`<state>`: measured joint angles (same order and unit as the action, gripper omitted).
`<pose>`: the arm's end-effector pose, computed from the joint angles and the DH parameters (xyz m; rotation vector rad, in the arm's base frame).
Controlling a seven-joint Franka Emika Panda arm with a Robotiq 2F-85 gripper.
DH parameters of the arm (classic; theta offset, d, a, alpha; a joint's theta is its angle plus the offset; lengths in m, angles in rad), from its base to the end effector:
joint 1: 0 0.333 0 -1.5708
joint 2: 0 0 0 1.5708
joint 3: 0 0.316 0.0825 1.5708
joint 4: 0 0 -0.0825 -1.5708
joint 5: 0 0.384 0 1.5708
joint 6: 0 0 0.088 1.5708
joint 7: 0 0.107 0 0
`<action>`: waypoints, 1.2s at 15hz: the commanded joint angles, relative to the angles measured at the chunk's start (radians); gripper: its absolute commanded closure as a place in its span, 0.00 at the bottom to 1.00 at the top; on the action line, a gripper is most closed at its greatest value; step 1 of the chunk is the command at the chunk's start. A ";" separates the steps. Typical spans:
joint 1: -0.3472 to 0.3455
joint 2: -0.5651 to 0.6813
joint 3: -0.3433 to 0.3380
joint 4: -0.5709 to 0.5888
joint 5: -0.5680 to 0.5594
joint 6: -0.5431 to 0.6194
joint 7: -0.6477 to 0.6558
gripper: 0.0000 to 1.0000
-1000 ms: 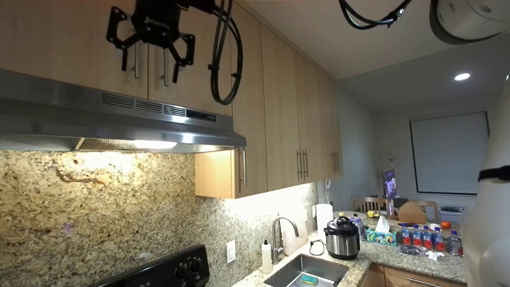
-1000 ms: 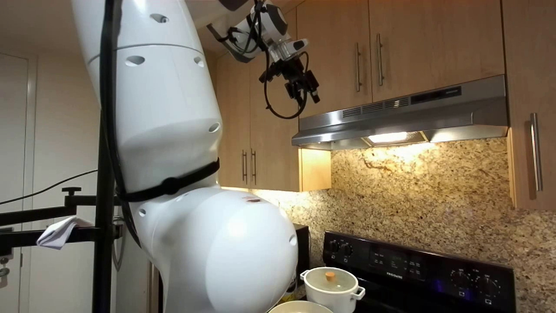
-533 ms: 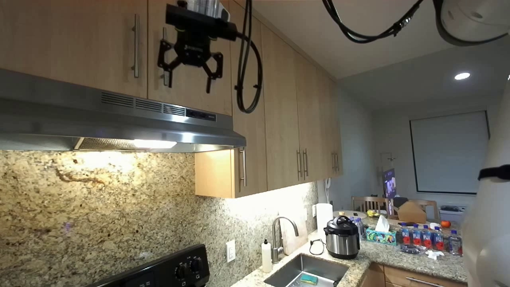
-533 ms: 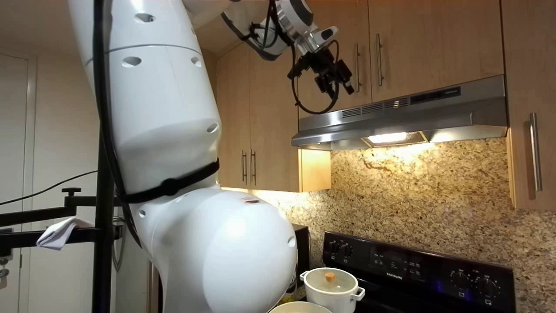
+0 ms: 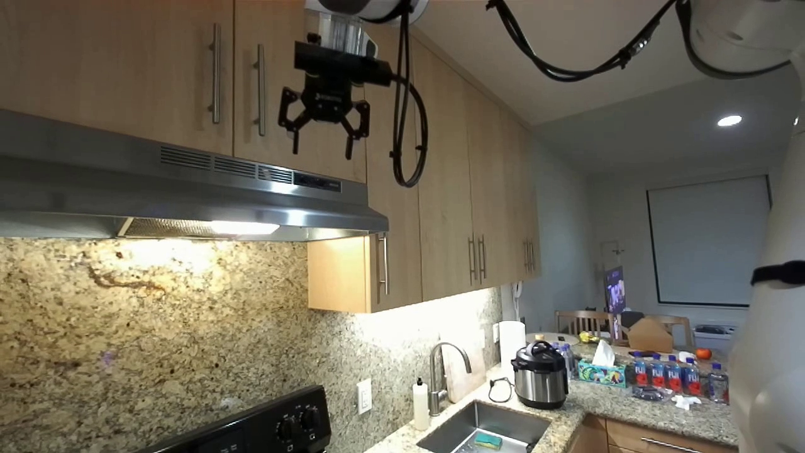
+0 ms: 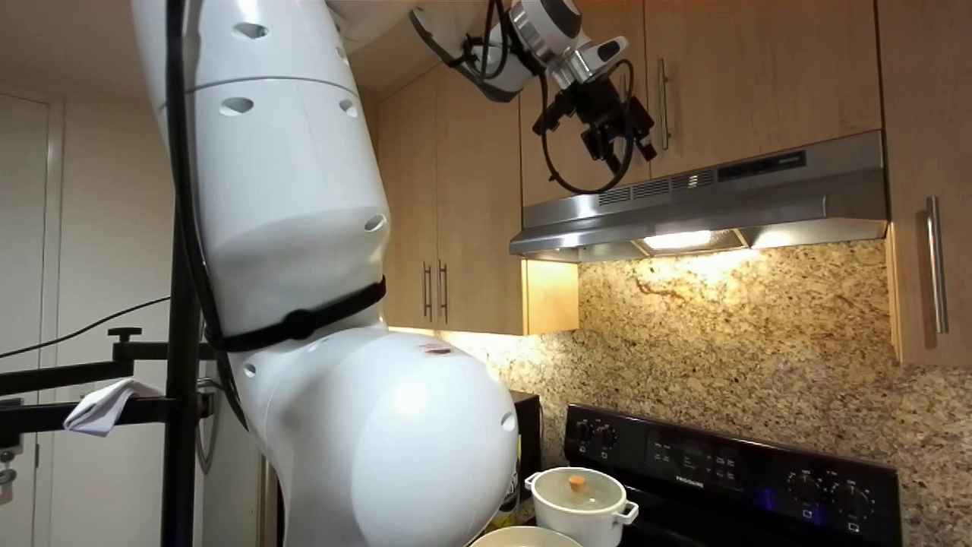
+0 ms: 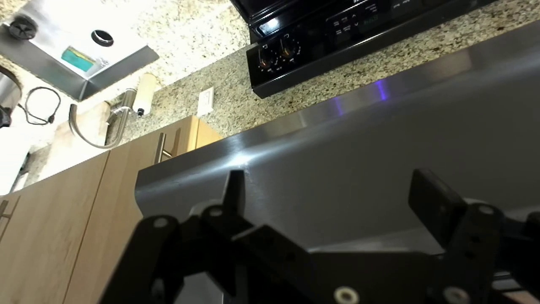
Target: Turn off the stove light
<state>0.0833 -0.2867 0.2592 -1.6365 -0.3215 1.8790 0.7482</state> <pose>0.4506 0.1644 0.7761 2.8577 -0.5498 0.9743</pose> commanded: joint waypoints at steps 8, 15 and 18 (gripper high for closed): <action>-0.006 0.002 0.011 0.006 0.001 -0.003 -0.001 0.00; -0.008 0.024 -0.020 0.019 0.048 0.032 -0.017 0.00; -0.014 0.040 -0.074 0.013 0.132 0.094 -0.049 0.00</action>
<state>0.0824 -0.2708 0.2272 -1.6348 -0.2605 1.9163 0.7454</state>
